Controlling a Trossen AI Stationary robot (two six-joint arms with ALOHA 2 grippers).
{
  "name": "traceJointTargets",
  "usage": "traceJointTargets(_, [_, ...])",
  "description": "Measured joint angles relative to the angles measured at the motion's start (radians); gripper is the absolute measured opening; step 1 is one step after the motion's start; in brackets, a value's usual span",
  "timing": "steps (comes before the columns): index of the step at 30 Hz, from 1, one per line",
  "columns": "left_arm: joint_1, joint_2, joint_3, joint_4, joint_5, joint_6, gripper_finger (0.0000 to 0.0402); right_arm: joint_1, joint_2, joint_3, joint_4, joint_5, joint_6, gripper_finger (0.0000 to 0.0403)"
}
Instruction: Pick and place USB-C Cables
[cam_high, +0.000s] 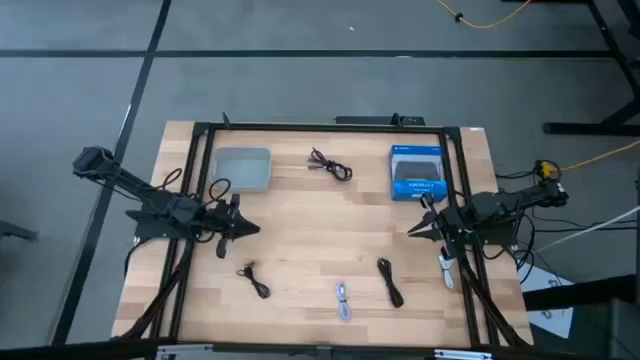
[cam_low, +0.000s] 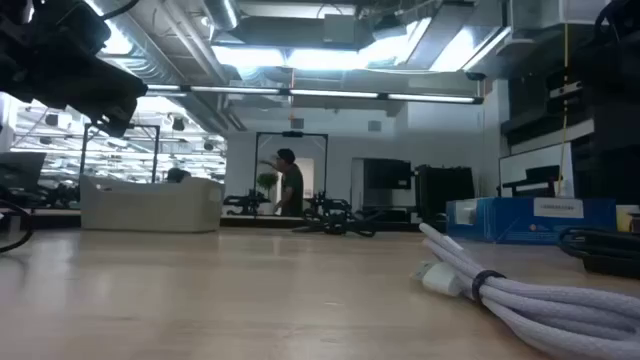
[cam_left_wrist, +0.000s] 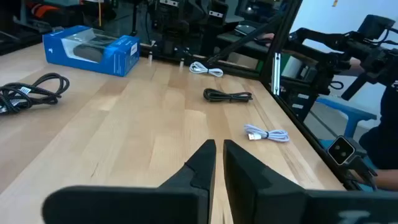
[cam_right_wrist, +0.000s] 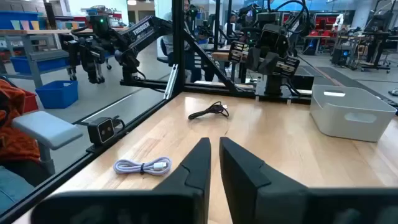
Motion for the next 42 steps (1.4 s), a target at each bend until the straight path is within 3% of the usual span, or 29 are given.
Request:
traceJointTargets(31, [0.0,0.0,0.0,0.0,-0.001,0.0,0.0025,0.0,0.0,0.0,0.0,0.0,0.0,0.0041])
traceJointTargets(37, [0.0,0.0,0.0,0.0,-0.018,0.0,0.0025,0.0,0.0,0.0,0.0,0.0,0.0,0.0041])
traceJointTargets(42, [0.0,0.0,0.0,0.005,-0.091,-0.001,0.0025,0.0,0.0,0.0,0.0,0.0,-0.003,0.0041])
